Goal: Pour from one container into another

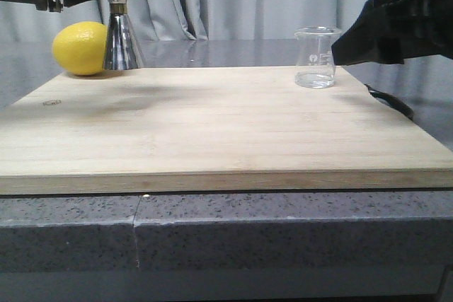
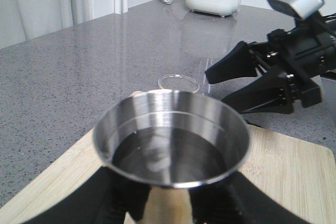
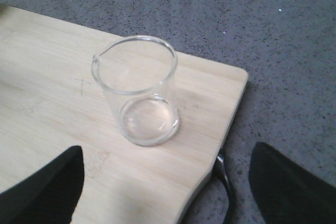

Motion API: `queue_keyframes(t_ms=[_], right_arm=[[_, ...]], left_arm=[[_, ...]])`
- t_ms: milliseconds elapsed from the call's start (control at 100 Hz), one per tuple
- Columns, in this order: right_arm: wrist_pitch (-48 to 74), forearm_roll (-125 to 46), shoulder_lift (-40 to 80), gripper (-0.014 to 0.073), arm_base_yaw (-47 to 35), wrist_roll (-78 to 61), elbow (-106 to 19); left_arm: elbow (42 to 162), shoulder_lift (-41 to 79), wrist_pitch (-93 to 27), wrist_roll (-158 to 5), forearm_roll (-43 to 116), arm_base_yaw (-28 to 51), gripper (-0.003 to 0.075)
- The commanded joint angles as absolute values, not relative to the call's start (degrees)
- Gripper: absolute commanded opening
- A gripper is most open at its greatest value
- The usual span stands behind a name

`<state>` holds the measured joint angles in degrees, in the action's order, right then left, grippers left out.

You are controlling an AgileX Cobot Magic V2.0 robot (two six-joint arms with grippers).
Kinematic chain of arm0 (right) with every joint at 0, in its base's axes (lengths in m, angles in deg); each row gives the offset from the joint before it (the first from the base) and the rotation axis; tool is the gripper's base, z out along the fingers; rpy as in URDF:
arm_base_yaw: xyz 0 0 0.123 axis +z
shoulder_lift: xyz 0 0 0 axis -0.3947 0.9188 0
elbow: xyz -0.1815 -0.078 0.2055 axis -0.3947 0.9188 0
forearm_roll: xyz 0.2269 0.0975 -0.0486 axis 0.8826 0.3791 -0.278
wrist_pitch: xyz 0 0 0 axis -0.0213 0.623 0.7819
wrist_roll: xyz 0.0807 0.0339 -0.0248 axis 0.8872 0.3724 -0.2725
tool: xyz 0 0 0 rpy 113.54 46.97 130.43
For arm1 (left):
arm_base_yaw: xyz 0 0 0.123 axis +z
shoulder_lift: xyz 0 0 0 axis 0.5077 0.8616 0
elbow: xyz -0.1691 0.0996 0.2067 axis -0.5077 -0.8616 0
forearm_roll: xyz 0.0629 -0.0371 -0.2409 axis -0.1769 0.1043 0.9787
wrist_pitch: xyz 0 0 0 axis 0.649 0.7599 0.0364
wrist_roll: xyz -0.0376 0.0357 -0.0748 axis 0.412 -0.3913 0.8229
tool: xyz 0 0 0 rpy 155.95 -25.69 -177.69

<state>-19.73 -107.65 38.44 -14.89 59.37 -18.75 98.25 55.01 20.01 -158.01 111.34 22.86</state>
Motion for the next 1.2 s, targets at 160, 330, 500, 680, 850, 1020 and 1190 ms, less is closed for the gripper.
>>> queue_keyframes(t_ms=[160, 330, 500, 680, 850, 1020, 1190], right_arm=[[-20.93, -107.53, 31.45, 0.0578, -14.79, 59.59, -16.54], [-20.78, -107.53, 31.17, 0.0578, -14.79, 59.59, -16.41], [-20.63, -107.57, 31.17, 0.0578, -14.79, 59.59, -16.41], [-20.63, -107.57, 31.17, 0.0578, -14.79, 59.59, -16.41], [-20.63, -107.57, 31.17, 0.0578, -14.79, 59.59, -16.41], [-20.63, -107.57, 31.17, 0.0578, -14.79, 59.59, -16.41], [-20.63, -107.57, 31.17, 0.0578, -14.79, 59.59, -16.41]], left_arm=[[100.06, 52.59, 25.13, -157.63, 116.98, 22.36, 0.0239], [100.06, 52.59, 25.13, -157.63, 116.98, 22.36, 0.0239], [100.06, 52.59, 25.13, -157.63, 116.98, 22.36, 0.0239], [100.06, 52.59, 25.13, -157.63, 116.98, 22.36, 0.0239], [100.55, 52.72, 25.01, -157.73, 116.98, 21.47, 0.0239], [102.98, 54.87, 24.24, -158.02, 116.98, 19.31, 0.0239], [105.98, 57.76, 24.48, -158.02, 116.98, 18.36, 0.0239]])
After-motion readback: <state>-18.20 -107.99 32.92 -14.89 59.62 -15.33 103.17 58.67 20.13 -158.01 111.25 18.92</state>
